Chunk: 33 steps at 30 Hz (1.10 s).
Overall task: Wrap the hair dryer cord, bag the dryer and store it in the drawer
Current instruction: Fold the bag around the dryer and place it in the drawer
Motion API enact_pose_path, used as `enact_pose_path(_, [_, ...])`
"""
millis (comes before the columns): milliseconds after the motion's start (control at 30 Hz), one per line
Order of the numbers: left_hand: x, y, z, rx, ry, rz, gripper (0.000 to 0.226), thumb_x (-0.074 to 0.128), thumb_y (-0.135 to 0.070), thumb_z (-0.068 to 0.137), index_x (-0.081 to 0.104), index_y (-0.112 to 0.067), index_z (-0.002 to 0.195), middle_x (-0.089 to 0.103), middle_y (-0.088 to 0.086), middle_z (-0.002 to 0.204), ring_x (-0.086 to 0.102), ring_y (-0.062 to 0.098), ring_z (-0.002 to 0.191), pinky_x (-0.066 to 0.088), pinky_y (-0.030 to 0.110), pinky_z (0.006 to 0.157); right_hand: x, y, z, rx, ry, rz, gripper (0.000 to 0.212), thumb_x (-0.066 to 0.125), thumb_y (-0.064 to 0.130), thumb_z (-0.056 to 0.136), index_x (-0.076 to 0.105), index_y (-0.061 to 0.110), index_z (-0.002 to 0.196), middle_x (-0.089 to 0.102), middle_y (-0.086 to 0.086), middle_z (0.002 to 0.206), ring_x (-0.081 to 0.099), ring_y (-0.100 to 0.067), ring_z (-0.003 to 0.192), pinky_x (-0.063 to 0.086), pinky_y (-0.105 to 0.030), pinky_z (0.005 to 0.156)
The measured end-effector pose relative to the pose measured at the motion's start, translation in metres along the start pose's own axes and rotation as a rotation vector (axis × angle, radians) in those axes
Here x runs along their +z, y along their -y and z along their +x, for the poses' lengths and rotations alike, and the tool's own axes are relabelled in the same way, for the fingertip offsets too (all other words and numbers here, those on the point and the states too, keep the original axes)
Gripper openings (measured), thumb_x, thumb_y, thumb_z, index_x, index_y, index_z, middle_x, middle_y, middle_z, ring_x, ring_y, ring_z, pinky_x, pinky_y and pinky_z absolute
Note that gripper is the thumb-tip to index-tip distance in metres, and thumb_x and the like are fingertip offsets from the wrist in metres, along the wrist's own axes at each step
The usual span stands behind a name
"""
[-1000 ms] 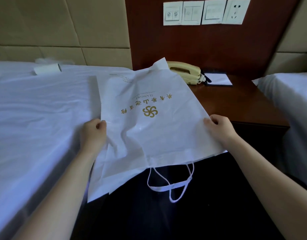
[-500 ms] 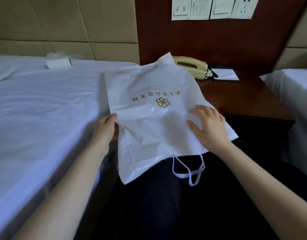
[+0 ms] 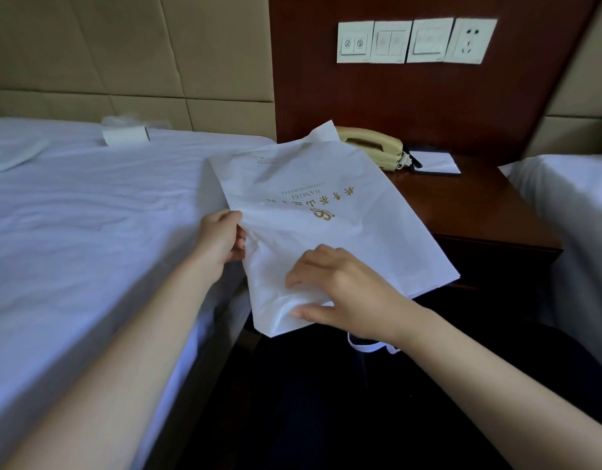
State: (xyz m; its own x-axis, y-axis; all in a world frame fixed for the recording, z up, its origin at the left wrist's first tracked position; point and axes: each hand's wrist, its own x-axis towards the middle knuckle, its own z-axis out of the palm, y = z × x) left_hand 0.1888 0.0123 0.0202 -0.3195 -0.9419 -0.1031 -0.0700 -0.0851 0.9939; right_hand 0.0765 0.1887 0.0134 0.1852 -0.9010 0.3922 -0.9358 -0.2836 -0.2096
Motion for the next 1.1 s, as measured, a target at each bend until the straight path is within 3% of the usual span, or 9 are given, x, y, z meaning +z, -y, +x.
enact_pose_path(133, [0.002, -0.006, 0.007, -0.014, 0.01, -0.011, 0.026, 0.042, -0.009, 0.094, 0.049, -0.014, 0.07, 0.037, 0.004, 0.058, 0.032, 0.004, 0.026, 0.04, 0.024, 0.051, -0.015, -0.003, 0.01, 0.003, 0.0, -0.051, 0.021, 0.062, 0.028, 0.081, 0.052, 0.012, 0.073, 0.046, 0.004, 0.067, 0.043, -0.018, 0.065, 0.027, -0.025, 0.062])
enact_pose_path(267, [0.001, -0.014, 0.017, -0.013, -0.004, -0.009, 0.025, 0.043, -0.007, 0.092, 0.046, -0.014, 0.068, 0.032, 0.002, 0.057, 0.029, 0.004, 0.026, 0.035, 0.011, 0.038, -0.027, -0.008, 0.011, -0.027, 0.014, -0.134, 0.024, 0.059, 0.018, 0.077, 0.039, 0.015, 0.066, 0.036, 0.005, 0.058, 0.042, -0.024, 0.056, 0.02, -0.025, 0.058])
enact_pose_path(367, [0.002, -0.023, 0.023, -0.031, -0.03, -0.068, 0.024, 0.041, -0.006, 0.089, 0.044, -0.015, 0.068, 0.03, -0.001, 0.057, 0.026, 0.005, 0.027, 0.031, 0.009, 0.036, -0.033, -0.015, 0.01, -0.063, -0.031, -0.258, 0.009, 0.049, 0.009, 0.073, 0.044, 0.011, 0.065, 0.041, -0.001, 0.054, 0.042, -0.025, 0.052, 0.017, -0.03, 0.055])
enact_pose_path(467, [0.008, -0.029, 0.023, -0.075, -0.05, -0.176, 0.024, 0.04, -0.006, 0.088, 0.042, -0.015, 0.066, 0.03, -0.003, 0.053, 0.025, 0.006, 0.029, 0.032, 0.012, 0.037, -0.039, -0.018, 0.005, 0.068, -0.125, -0.182, 0.008, 0.047, 0.009, 0.075, 0.043, 0.016, 0.073, 0.037, 0.005, 0.053, 0.038, -0.024, 0.051, 0.027, -0.028, 0.056])
enact_pose_path(667, [0.017, -0.028, 0.013, -0.153, 0.0, -0.333, 0.024, 0.043, -0.006, 0.087, 0.045, -0.014, 0.065, 0.04, -0.006, 0.042, 0.032, 0.004, 0.026, 0.033, 0.008, 0.035, -0.052, 0.004, -0.011, 0.335, 0.055, 0.587, 0.039, 0.058, 0.013, 0.089, 0.048, 0.027, 0.124, 0.061, 0.003, 0.07, 0.052, -0.006, 0.062, 0.046, -0.024, 0.066])
enact_pose_path(800, [0.025, -0.032, 0.006, -0.116, 0.007, -0.3, 0.02, 0.041, -0.005, 0.085, 0.045, -0.014, 0.067, 0.04, -0.006, 0.043, 0.032, 0.006, 0.03, 0.033, 0.009, 0.037, -0.056, 0.013, -0.002, 0.382, 0.107, 0.557, 0.042, 0.06, 0.039, 0.086, 0.05, 0.031, 0.126, 0.058, -0.004, 0.055, 0.052, -0.017, 0.05, 0.044, -0.02, 0.052])
enact_pose_path(967, [0.032, -0.042, 0.005, -0.057, -0.023, -0.347, 0.025, 0.036, 0.001, 0.084, 0.04, -0.012, 0.063, 0.039, -0.006, 0.036, 0.031, 0.006, 0.028, 0.031, 0.009, 0.035, -0.047, 0.023, 0.005, 0.44, 0.073, 0.401, 0.028, 0.064, 0.023, 0.083, 0.058, 0.028, 0.109, 0.06, 0.001, 0.052, 0.059, -0.016, 0.046, 0.044, -0.015, 0.048])
enact_pose_path(1067, [0.036, -0.044, 0.002, -0.072, -0.048, -0.466, 0.027, 0.034, 0.003, 0.087, 0.039, -0.01, 0.064, 0.037, 0.0, 0.052, 0.034, 0.006, 0.027, 0.034, 0.01, 0.036, -0.044, 0.02, 0.0, 0.507, -0.058, 0.419, 0.004, 0.057, 0.014, 0.085, 0.058, 0.017, 0.082, 0.064, -0.004, 0.056, 0.061, -0.014, 0.046, 0.045, -0.021, 0.047])
enact_pose_path(1100, [0.039, -0.044, 0.001, -0.085, -0.057, -0.517, 0.027, 0.034, 0.003, 0.088, 0.039, -0.01, 0.064, 0.036, 0.001, 0.054, 0.036, 0.006, 0.026, 0.035, 0.01, 0.037, -0.045, 0.018, -0.003, 0.544, -0.106, 0.463, 0.011, 0.055, 0.014, 0.087, 0.056, 0.014, 0.076, 0.065, -0.006, 0.056, 0.061, -0.015, 0.045, 0.047, -0.024, 0.049])
